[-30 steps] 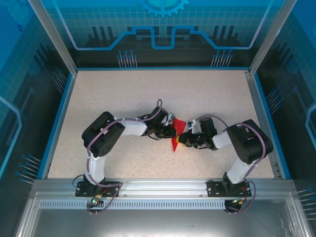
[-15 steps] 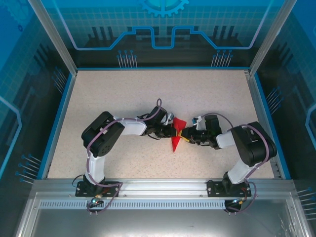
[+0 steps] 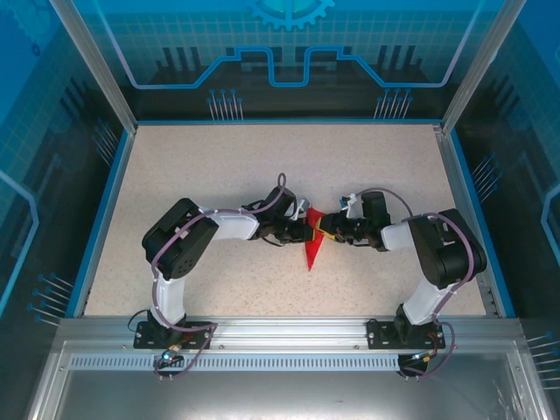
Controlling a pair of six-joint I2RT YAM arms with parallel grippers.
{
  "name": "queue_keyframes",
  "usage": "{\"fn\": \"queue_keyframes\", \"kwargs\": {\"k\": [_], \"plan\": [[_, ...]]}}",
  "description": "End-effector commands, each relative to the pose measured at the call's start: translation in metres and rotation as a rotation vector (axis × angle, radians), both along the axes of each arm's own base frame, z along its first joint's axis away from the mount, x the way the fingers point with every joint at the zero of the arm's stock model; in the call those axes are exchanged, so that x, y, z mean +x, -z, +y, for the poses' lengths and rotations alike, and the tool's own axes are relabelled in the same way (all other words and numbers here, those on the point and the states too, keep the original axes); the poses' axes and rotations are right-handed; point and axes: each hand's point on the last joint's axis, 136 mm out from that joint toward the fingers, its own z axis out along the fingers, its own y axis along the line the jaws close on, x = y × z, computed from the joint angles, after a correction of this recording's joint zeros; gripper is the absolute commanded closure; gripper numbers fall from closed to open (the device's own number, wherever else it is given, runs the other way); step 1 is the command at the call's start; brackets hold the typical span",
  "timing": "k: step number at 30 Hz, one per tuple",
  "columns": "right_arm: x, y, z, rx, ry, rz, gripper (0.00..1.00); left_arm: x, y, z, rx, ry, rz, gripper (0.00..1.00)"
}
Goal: Fold a paper plane with a square sheet of paper (pick it up from the middle)
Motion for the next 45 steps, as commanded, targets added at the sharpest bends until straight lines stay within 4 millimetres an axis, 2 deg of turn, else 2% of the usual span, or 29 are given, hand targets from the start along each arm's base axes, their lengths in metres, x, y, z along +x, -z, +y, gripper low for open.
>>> {"fn": "queue_keyframes", "kwargs": {"k": [1,13,16,23,27,33,38,42,45], "plan": [[0.003,0.008,-0.007,-0.041,-0.005,0.006,0.66,0.0,-0.013,0.0,-0.038,0.008,-0.013,0.98],[-0.008,0.02,0.0,-0.052,-0.031,0.056,0.63,0.003,-0.014,-0.003,-0.049,0.008,-0.012,0.98],[-0.008,0.021,-0.004,-0.081,-0.02,0.061,0.59,0.002,-0.014,-0.003,-0.049,0.011,-0.01,0.98],[-0.006,0.016,-0.008,-0.094,-0.005,0.042,0.58,0.001,-0.014,-0.001,-0.039,0.011,-0.013,0.98],[-0.008,0.012,0.004,-0.05,-0.041,0.046,0.59,0.001,-0.013,-0.002,-0.042,0.013,-0.012,0.98],[-0.014,0.01,0.01,-0.012,-0.05,0.071,0.71,0.001,-0.016,-0.001,-0.04,0.014,-0.017,0.98],[-0.017,0.009,0.011,-0.011,-0.048,0.075,0.86,0.001,-0.019,-0.001,-0.04,0.014,-0.023,0.98],[-0.016,0.011,0.008,-0.031,-0.042,0.079,0.98,0.0,-0.029,0.003,-0.03,0.0,-0.045,0.91],[-0.016,0.016,0.007,-0.045,-0.035,0.085,1.0,-0.004,-0.037,0.008,0.028,-0.004,-0.086,0.84]]}}
